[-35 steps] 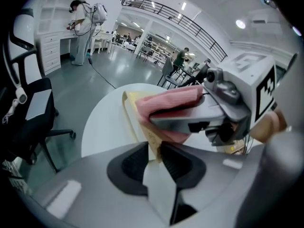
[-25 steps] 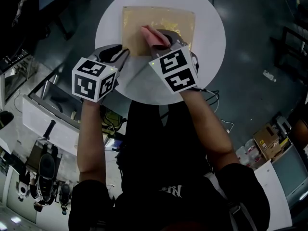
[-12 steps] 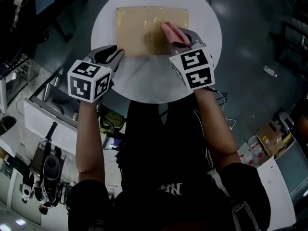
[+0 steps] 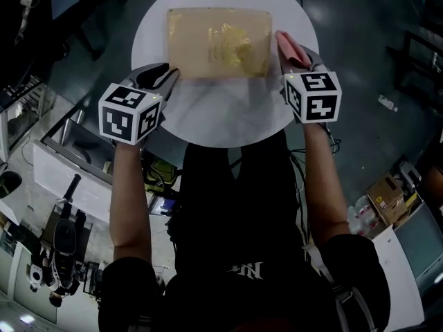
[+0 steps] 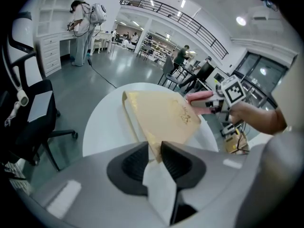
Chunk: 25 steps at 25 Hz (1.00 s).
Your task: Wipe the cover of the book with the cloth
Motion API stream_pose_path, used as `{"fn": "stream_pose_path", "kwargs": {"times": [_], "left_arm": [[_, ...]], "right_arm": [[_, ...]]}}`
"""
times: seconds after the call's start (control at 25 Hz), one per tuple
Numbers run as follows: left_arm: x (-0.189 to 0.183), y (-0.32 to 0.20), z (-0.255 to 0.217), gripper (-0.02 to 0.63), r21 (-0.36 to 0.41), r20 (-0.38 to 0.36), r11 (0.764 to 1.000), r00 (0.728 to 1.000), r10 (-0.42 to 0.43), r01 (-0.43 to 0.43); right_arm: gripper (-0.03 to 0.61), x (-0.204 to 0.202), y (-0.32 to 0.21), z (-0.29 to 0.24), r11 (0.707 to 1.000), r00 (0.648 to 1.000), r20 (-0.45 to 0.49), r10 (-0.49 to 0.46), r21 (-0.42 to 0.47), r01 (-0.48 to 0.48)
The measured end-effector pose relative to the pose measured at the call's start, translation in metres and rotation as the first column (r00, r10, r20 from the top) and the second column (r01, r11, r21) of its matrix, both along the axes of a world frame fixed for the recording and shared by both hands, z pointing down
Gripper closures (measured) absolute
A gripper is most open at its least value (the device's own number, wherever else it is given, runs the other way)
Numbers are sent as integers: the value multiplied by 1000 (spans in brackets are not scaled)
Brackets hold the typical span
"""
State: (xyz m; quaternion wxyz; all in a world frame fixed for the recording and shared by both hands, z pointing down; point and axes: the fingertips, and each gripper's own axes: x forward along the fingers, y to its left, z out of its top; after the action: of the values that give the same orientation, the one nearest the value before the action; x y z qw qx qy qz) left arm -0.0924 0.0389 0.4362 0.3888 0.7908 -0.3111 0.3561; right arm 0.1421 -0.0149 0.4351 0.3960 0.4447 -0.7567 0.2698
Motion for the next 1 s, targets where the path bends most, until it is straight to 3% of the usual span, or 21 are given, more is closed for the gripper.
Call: {"fn": "stream_pose_path", "kwargs": {"times": [0.08,0.16,0.36,0.64,1.0], "left_arm": [[0,0,-1,526,5,1,1000,1000,4,-4],[-1,-1,-1,526,9,-1,1000,1000,-1,1],[-4,-2,1,529,15,0,1000,1000,-18,18],[-5,2,0,532,41,9,999,1000,-30,30],[-4,2,1,532,40,12,999,999,-32,32]], "right_arm": [[569,-17,0,-19,999,993,120,19,34,-23],[569,-58,5,-38,998,973,230,-33,54,21],[569,-173,24,-43,976,916,337,-216,43,214],[569,-238,28,-21,913,880,255,-401,32,407],[569,-241,29,-7,900,881,226,-415,-37,434]]}}
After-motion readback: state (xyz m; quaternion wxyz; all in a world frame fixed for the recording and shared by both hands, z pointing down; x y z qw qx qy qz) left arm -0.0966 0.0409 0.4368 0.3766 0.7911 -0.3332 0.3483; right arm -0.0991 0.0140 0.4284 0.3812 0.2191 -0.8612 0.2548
